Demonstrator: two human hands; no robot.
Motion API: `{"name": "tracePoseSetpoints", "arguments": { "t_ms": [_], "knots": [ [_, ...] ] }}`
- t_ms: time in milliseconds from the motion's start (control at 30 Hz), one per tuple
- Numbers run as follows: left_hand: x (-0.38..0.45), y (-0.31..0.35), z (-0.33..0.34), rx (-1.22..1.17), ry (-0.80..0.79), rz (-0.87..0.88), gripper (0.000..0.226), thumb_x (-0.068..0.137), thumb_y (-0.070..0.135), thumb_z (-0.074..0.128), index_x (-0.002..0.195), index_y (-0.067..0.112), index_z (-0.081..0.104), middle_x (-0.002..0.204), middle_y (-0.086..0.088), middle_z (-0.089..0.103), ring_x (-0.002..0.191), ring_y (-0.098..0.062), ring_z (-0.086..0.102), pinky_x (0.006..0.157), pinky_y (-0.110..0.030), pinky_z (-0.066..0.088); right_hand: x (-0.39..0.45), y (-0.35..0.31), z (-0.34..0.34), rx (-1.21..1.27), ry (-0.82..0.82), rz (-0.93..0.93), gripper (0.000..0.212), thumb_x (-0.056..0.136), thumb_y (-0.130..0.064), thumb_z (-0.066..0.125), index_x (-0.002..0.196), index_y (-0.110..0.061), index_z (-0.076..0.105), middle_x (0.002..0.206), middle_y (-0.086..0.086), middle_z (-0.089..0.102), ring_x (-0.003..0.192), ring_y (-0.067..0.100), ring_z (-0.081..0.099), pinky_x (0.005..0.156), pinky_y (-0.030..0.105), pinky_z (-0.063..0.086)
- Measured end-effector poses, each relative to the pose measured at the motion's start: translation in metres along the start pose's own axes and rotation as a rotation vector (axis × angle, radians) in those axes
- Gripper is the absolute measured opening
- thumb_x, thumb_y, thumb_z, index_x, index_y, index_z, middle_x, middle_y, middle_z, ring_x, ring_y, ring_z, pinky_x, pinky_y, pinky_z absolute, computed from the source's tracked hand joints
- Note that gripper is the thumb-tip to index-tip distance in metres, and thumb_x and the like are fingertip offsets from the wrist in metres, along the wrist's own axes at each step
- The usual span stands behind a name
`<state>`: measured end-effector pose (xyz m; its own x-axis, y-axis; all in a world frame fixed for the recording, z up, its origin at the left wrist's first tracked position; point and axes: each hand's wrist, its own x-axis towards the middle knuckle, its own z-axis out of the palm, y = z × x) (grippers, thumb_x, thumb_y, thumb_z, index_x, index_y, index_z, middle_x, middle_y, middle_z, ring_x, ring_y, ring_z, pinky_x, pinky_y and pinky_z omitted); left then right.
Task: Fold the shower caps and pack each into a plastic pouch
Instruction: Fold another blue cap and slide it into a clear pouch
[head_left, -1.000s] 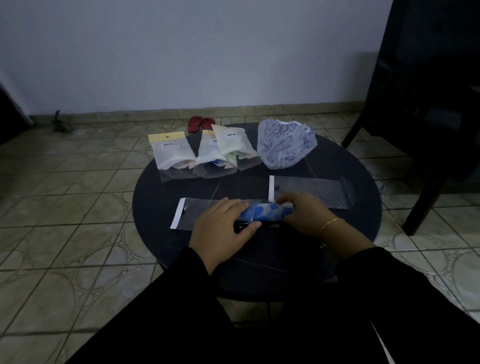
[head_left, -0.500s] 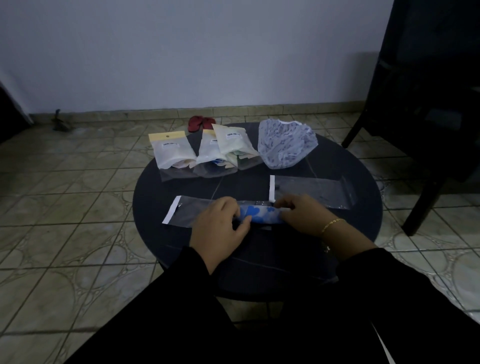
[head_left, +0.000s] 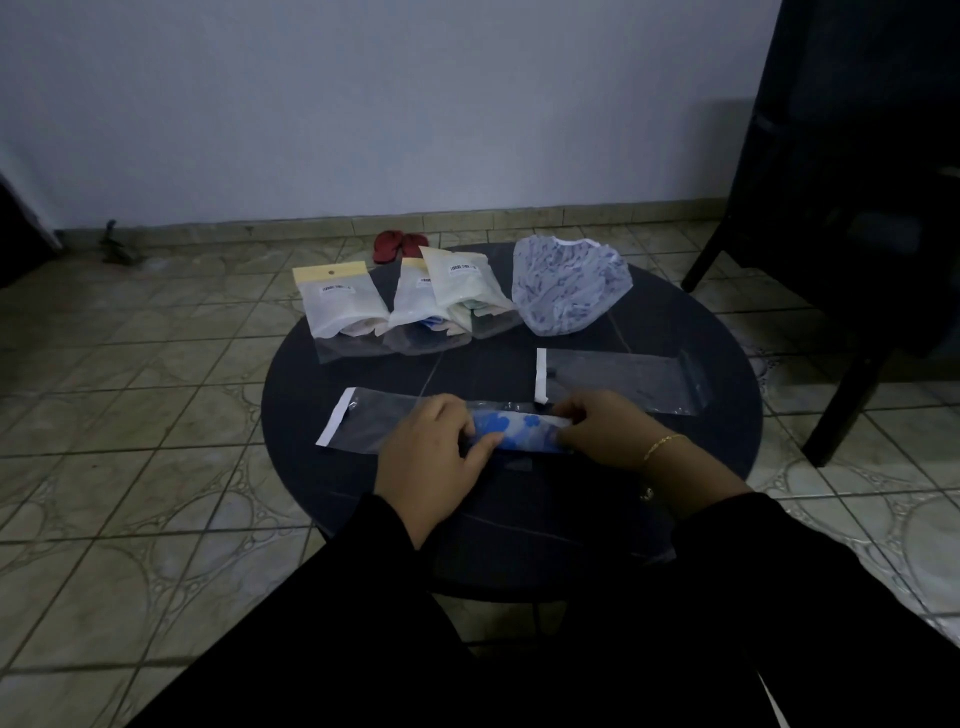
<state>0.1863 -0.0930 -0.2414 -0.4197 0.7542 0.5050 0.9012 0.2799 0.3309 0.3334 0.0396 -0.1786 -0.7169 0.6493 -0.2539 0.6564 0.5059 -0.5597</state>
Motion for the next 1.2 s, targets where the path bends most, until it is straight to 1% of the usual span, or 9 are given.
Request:
{"name": "tracePoseSetpoints", "arguments": {
  "t_ms": [233,367,533,667,867,967,1033,1100,1200],
  "knots": [
    [0.0,0.0,0.0,-0.059,-0.009,-0.037,0.025,0.091,0.027,0.057,0.071,0.013,0.059,0.097,-0.001,0.064,0.082,-0.016,0.061,0.065,-0.026,0.043,-0.002,0.0,-0.004,-0.028,-0.061,0.035,0.031,0.092,-0.025,0.057,0.12,-0.013,0.062,0.115,0.01,0.063,0.101,0.021,0.057,0.084,0.026,0.041],
    [0.0,0.001,0.001,-0.029,-0.006,-0.036,0.041,0.094,0.035,0.038,0.091,0.009,0.068,0.104,-0.002,0.066,0.087,-0.018,0.063,0.071,-0.025,0.044,-0.002,0.0,-0.003,-0.053,-0.059,0.035,0.029,0.092,-0.026,0.056,0.118,-0.013,0.063,0.115,0.01,0.063,0.104,0.022,0.057,0.088,0.029,0.044],
    [0.0,0.005,-0.004,-0.017,-0.045,-0.034,0.034,0.08,0.05,0.062,0.095,0.02,0.059,0.098,0.007,0.059,0.084,-0.01,0.055,0.066,-0.024,0.039,-0.001,0.0,-0.001,-0.095,-0.028,0.013,0.029,0.091,-0.027,0.058,0.115,-0.013,0.064,0.117,0.01,0.062,0.108,0.023,0.056,0.095,0.033,0.045],
    [0.0,0.002,-0.002,0.043,-0.047,0.013,0.05,0.079,0.058,0.05,0.115,0.026,0.063,0.11,0.006,0.059,0.1,-0.014,0.059,0.077,-0.028,0.044,-0.001,-0.001,0.001,-0.038,0.009,0.005,0.028,0.09,-0.024,0.06,0.116,-0.013,0.061,0.116,0.009,0.061,0.098,0.018,0.055,0.081,0.027,0.042],
    [0.006,-0.001,0.002,0.099,-0.225,0.021,0.059,0.077,0.064,0.041,0.125,0.03,0.051,0.149,0.002,0.035,0.143,-0.021,0.019,0.108,-0.04,0.019,0.003,-0.009,0.013,0.055,0.081,0.012,0.041,0.089,-0.02,0.061,0.128,-0.01,0.053,0.122,0.01,0.059,0.108,0.022,0.055,0.084,0.025,0.041],
    [0.007,-0.003,0.003,0.069,-0.303,0.019,0.061,0.085,0.061,0.045,0.137,0.03,0.038,0.155,0.005,0.025,0.146,-0.018,0.006,0.114,-0.034,0.001,0.006,-0.013,0.022,0.164,0.15,0.034,0.044,0.085,-0.018,0.067,0.124,-0.008,0.051,0.12,0.011,0.058,0.108,0.022,0.056,0.089,0.026,0.043],
    [0.007,-0.004,0.004,0.111,-0.332,0.031,0.079,0.08,0.07,0.026,0.147,0.028,0.024,0.157,0.007,0.019,0.146,-0.016,0.002,0.115,-0.032,-0.005,0.006,-0.017,0.026,0.195,0.195,0.03,0.039,0.084,-0.018,0.068,0.118,-0.006,0.053,0.114,0.009,0.06,0.103,0.02,0.056,0.081,0.023,0.041],
    [0.007,-0.005,0.006,0.152,-0.35,0.043,0.091,0.073,0.073,0.008,0.151,0.026,0.011,0.158,0.008,0.012,0.146,-0.015,-0.001,0.115,-0.031,-0.007,0.007,-0.022,0.029,0.197,0.223,0.015,0.035,0.083,-0.017,0.068,0.115,-0.005,0.057,0.112,0.009,0.061,0.102,0.02,0.057,0.077,0.02,0.039],
    [0.007,-0.007,0.007,0.151,-0.338,0.072,0.092,0.073,0.072,0.007,0.152,0.023,0.008,0.158,0.006,0.013,0.146,-0.015,0.001,0.115,-0.031,-0.006,0.009,-0.028,0.034,0.189,0.214,-0.012,0.032,0.085,-0.012,0.064,0.116,-0.003,0.061,0.117,0.012,0.062,0.107,0.022,0.058,0.085,0.021,0.042]
  ]
}}
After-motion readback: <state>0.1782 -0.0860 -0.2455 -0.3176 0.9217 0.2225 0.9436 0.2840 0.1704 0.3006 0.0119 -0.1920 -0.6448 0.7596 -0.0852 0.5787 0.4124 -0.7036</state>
